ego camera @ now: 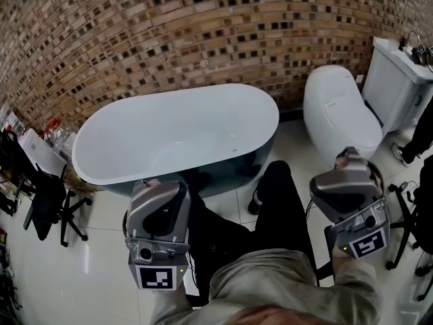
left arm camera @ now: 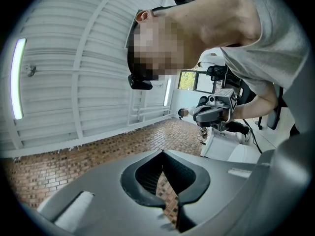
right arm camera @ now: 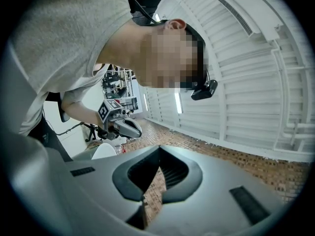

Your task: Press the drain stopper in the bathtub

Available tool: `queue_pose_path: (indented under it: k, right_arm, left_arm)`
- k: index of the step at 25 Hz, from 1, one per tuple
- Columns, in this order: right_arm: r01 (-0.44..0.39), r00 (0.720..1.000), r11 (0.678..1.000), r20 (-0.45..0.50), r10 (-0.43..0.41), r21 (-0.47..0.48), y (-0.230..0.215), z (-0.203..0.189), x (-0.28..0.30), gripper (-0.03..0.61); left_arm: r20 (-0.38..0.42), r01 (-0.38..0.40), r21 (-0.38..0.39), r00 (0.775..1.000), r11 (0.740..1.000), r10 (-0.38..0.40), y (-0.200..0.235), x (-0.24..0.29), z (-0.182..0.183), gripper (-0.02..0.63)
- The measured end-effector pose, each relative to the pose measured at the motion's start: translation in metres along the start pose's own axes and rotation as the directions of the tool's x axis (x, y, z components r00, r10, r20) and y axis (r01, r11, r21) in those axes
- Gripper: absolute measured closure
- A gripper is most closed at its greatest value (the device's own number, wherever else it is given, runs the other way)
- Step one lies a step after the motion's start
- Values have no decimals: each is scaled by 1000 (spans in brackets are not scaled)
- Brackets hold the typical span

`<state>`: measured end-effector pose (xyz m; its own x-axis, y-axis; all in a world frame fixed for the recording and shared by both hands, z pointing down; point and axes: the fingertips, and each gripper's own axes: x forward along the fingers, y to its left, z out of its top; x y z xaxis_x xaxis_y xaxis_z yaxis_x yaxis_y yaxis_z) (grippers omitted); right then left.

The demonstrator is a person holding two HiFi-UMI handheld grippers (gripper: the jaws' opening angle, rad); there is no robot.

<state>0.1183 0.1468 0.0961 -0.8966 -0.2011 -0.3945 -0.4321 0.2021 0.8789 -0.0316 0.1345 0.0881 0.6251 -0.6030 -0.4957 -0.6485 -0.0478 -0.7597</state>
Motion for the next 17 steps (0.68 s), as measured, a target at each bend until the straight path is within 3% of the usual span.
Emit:
queue_pose_path:
  k: [17]
  right_arm:
    - [-27,1000,1000,-10,27,-3,10,-6,2,578]
  left_arm:
    - [-7,13,7,1000,1000,-13,-8,2,-5,605]
